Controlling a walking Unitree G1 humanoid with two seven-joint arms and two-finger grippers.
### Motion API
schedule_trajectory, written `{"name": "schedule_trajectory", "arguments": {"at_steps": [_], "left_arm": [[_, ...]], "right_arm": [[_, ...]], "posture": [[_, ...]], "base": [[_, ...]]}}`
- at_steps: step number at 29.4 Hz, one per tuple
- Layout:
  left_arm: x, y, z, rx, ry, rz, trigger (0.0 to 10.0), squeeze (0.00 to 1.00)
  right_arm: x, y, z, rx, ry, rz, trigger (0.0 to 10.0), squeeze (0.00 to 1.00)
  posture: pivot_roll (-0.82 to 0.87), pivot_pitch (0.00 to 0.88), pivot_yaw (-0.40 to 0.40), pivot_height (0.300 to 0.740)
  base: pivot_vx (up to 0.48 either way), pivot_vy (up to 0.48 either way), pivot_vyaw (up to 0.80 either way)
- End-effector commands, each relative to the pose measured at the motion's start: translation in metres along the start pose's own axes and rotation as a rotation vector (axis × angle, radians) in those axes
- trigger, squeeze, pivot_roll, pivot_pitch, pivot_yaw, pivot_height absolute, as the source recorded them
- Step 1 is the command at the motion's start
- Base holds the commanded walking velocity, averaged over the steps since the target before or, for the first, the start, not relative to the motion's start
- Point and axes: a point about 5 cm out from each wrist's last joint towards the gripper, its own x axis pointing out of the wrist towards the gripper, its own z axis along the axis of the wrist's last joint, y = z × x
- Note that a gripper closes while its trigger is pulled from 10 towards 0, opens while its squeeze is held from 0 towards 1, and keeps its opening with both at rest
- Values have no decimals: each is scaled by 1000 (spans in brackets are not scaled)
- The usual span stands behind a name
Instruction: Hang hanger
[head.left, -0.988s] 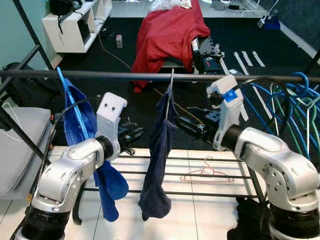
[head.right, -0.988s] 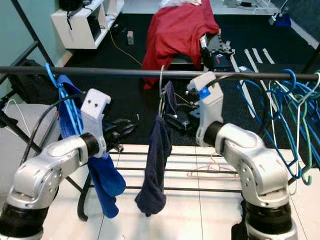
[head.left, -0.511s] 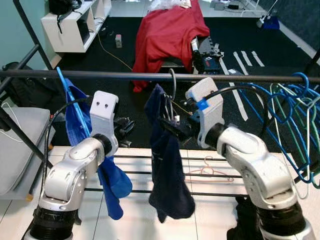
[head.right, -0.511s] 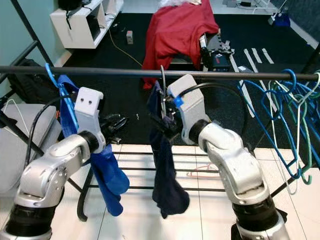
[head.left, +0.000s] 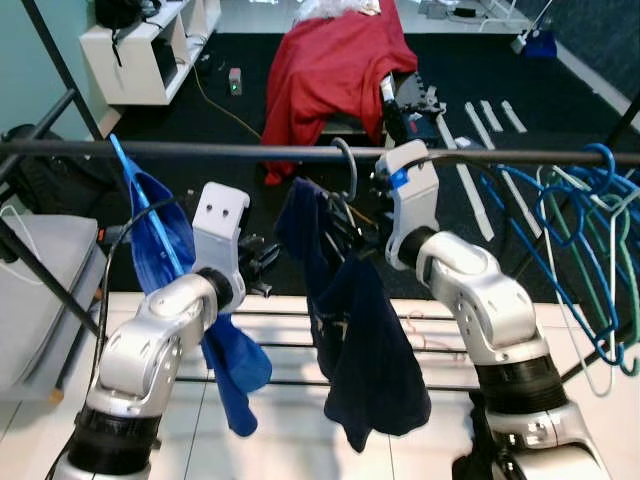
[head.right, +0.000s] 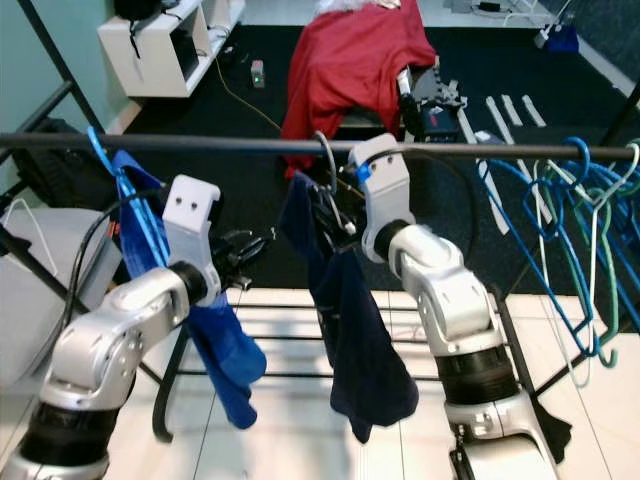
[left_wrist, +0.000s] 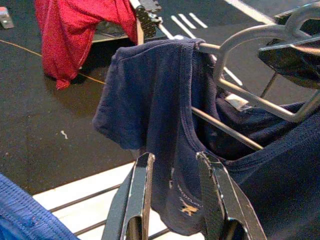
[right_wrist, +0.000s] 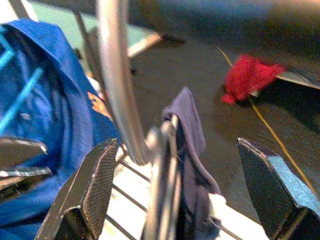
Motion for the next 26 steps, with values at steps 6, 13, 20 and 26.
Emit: {"name": "schedule_trajectory", "arguments": {"at_steps": [6, 13, 20, 26], "left_arm": [[-1, -3, 3, -20, -7, -12, 10000, 0], [0, -5, 4, -14, 3, -45, 10000, 0], [1, -8, 3, 5, 32, -97, 10000, 0], [0, -11, 2, 10, 43, -123, 10000, 0]], "right_arm": [[10, -6, 12, -55, 8, 117, 10000, 0], [17, -14, 17, -128, 98, 142, 10000, 0], [26, -25, 22, -108, 157, 163, 1255, 0], [29, -29, 30, -96, 179, 251, 4471, 0]], "posture": [[-47, 236, -27, 740], [-48, 235, -19, 740], [-51, 240, -13, 740], [-53, 240, -15, 740]], "base": [[0, 0, 0], [0, 0, 0], [0, 0, 0], [0, 0, 0]]}}
